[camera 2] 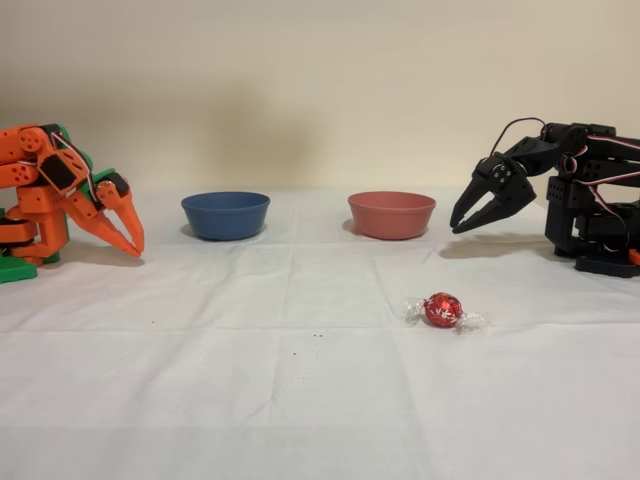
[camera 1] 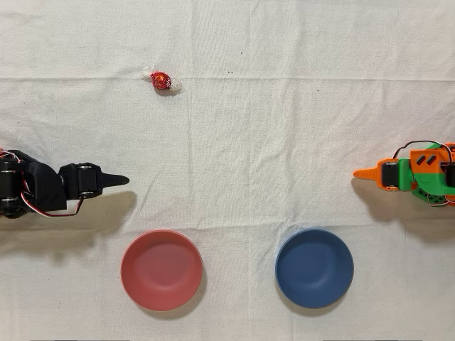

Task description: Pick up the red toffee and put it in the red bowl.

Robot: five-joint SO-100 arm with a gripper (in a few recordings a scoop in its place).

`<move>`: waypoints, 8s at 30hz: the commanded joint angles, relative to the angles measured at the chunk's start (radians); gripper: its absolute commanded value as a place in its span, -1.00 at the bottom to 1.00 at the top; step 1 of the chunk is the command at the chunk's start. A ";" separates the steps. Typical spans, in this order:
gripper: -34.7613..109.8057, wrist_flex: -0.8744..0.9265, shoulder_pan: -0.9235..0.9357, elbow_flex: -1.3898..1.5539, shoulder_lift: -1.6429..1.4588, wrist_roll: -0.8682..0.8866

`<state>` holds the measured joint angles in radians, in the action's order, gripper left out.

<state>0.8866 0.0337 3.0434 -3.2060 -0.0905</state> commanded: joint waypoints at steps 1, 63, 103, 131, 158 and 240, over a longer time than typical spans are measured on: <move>-0.51 -0.003 0.017 0.020 -0.011 -0.011; -0.46 -0.003 0.017 0.020 -0.011 -0.012; -0.52 0.126 -0.213 -0.922 0.632 -0.035; -0.51 0.086 -0.580 -1.246 1.250 -0.252; -0.26 0.015 -0.646 -1.384 1.575 -0.206; -0.12 -0.344 -0.640 -1.226 1.841 -0.314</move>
<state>0.5553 -0.5890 1.8086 -1.3376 -0.4065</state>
